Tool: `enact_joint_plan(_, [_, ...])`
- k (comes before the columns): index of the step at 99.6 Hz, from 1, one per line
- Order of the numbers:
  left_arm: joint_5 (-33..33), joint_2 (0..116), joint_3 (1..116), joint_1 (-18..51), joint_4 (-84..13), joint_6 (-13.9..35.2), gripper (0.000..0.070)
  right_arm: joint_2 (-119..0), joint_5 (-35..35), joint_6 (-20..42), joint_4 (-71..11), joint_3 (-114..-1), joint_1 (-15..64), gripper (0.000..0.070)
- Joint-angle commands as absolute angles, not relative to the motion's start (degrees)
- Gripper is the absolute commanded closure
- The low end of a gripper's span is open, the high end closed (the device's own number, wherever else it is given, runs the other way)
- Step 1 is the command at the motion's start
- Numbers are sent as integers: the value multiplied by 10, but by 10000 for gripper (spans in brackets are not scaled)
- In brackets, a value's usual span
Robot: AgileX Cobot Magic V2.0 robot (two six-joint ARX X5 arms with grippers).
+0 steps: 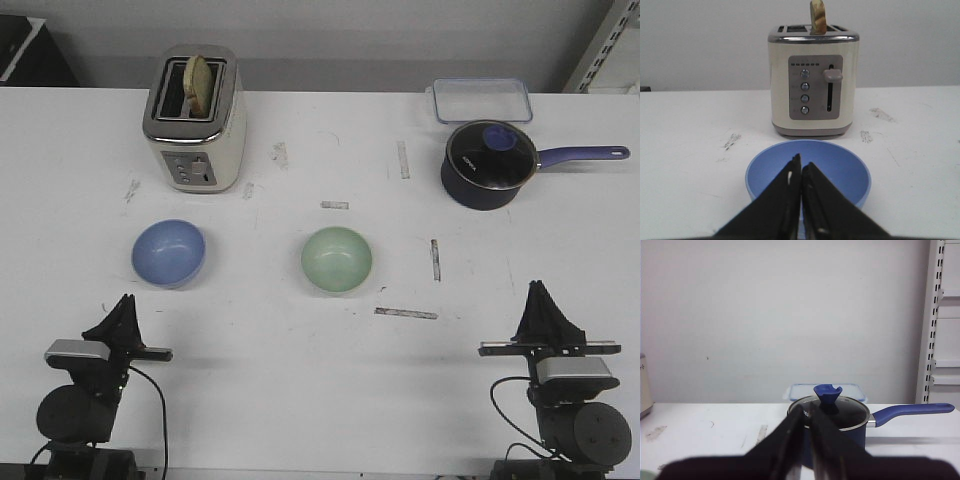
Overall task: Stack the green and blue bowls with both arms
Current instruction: 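Reach the left gripper to the light blue bowl rim and grasp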
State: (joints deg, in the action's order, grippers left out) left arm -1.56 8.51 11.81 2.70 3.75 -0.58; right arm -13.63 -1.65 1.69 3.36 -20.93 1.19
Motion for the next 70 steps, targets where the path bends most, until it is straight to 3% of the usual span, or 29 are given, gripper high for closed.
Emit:
enact_joint_plan(1, [-18, 108, 138, 26, 40, -11, 698, -135, -15, 14, 40, -212, 13, 688])
enact_joint_plan(47, [-17, 336, 278, 27, -33, -7, 697, -135, -15, 14, 40, -212, 13, 687])
enact_joint_plan(70, [-15, 435, 367, 25, -102, 53, 698, -135, -15, 14, 40, -212, 13, 687])
